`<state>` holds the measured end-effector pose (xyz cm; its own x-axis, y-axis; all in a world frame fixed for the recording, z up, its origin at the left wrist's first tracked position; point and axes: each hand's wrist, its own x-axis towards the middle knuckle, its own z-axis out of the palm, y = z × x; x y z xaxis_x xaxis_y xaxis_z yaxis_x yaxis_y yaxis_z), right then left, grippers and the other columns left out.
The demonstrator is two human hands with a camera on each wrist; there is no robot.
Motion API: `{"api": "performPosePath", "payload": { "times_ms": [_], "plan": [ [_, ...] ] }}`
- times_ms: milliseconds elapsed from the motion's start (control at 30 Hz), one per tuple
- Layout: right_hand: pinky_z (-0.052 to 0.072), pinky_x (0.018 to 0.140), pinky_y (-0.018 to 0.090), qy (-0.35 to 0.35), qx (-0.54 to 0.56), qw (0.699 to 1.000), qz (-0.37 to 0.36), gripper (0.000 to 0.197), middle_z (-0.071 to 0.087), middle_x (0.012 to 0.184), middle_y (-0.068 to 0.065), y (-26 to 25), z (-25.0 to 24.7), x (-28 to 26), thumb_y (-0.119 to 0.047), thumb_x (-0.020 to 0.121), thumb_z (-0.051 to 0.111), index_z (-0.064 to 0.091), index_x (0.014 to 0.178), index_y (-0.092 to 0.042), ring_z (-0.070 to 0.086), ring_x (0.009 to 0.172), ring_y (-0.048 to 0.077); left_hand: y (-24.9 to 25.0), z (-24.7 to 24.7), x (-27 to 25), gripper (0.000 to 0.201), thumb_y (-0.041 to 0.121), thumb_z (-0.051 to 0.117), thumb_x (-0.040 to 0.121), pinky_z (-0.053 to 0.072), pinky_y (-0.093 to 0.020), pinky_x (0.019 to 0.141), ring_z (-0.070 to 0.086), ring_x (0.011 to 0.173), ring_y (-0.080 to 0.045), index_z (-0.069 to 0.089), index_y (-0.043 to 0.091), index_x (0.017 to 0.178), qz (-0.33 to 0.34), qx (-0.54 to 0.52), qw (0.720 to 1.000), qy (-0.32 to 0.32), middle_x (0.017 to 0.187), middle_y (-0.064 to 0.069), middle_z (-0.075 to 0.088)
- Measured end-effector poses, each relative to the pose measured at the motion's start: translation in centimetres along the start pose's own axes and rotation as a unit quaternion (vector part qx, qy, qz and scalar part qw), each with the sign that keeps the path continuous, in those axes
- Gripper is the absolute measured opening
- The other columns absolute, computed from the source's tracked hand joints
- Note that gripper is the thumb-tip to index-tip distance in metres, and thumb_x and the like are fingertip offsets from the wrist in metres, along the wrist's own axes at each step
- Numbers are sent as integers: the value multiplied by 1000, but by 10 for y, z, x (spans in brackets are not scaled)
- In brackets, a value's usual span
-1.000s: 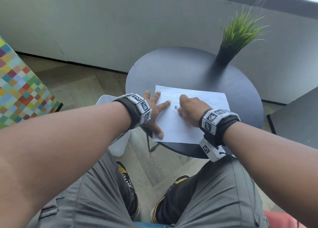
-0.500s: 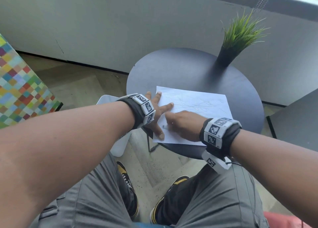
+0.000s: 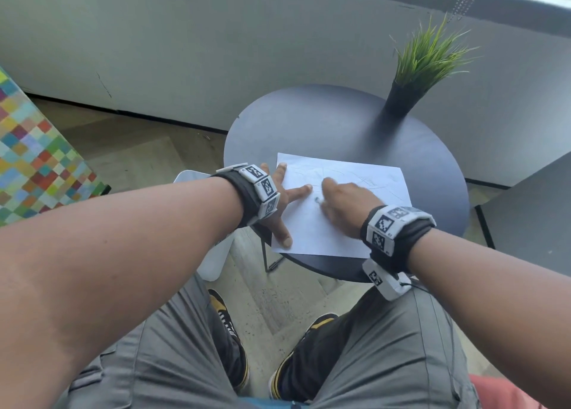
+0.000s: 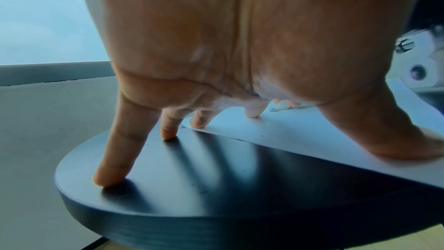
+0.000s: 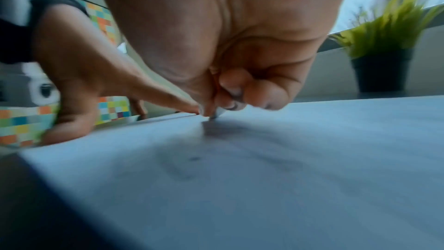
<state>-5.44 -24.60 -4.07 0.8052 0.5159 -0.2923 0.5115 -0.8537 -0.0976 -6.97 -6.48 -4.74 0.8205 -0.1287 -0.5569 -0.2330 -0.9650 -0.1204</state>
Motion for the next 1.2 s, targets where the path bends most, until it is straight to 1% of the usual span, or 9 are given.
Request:
{"api": "performPosePath", "payload": {
  "times_ms": [133,300,367,533,633,800,967,1100,1200],
  "plan": [
    [45,72,40,-80,-3,989,-123,20,61,100,15,-26,9,-17,-27,96,42,42,110,-13,58,90,35,1,0,0,131,94,63,49,26,-68,112,10,143,-55,-18,57,146,-3,15,1000,0,163,-18,-20],
    [48,73,42,-5,21,999,42,20,59,99,17,9,0,9,-34,95,39,37,99,-15,55,82,34,1,1,1,133,94,65,46,26,-66,112,13,143,-54,-15,59,146,-1,-1,1000,6,164,-14,-17],
    [45,68,40,4,13,999,39,16,60,98,16,8,4,13,-30,95,39,32,94,-16,52,80,33,1,3,2,134,94,65,43,24,-67,113,9,144,-54,-14,60,147,-8,-19,1000,5,164,-12,-20],
    [38,68,36,-21,5,997,-80,18,61,105,12,-10,8,-2,-27,98,39,37,114,-18,54,87,31,3,9,3,136,96,63,43,25,-71,111,-1,145,-56,-11,56,149,7,-50,999,13,163,-1,-28],
    [43,72,40,-77,-16,983,-164,11,58,96,8,-19,9,-16,-28,98,41,40,102,-17,55,88,31,2,11,4,138,97,61,44,22,-70,112,-3,145,-57,-18,54,149,10,-35,999,10,164,-2,-26],
    [35,64,34,15,-4,1000,-14,13,60,97,11,6,0,3,-26,96,42,35,99,-16,47,76,28,4,11,2,135,96,61,48,25,-72,110,-3,145,-55,-18,53,149,13,-37,999,14,164,-1,-24],
    [43,70,39,-79,-11,984,-158,8,54,91,6,-19,11,-13,-21,96,44,39,101,-17,51,83,28,3,14,4,138,102,52,43,18,-71,113,-6,143,-60,-23,52,148,12,-29,999,13,163,-7,-26],
    [41,67,37,0,-4,1000,-24,16,59,95,10,9,-3,5,-31,98,39,34,96,-16,50,78,30,8,11,-2,132,95,58,54,20,-73,112,-10,145,-57,-19,50,151,5,-50,999,11,164,-3,-25],
    [36,66,33,-32,-5,996,-81,14,56,91,5,-12,5,-5,-24,97,42,38,107,-15,45,75,25,9,10,-4,131,95,59,55,21,-73,111,-12,145,-56,-19,50,151,1,-49,999,8,164,-3,-25]
  ]
}}
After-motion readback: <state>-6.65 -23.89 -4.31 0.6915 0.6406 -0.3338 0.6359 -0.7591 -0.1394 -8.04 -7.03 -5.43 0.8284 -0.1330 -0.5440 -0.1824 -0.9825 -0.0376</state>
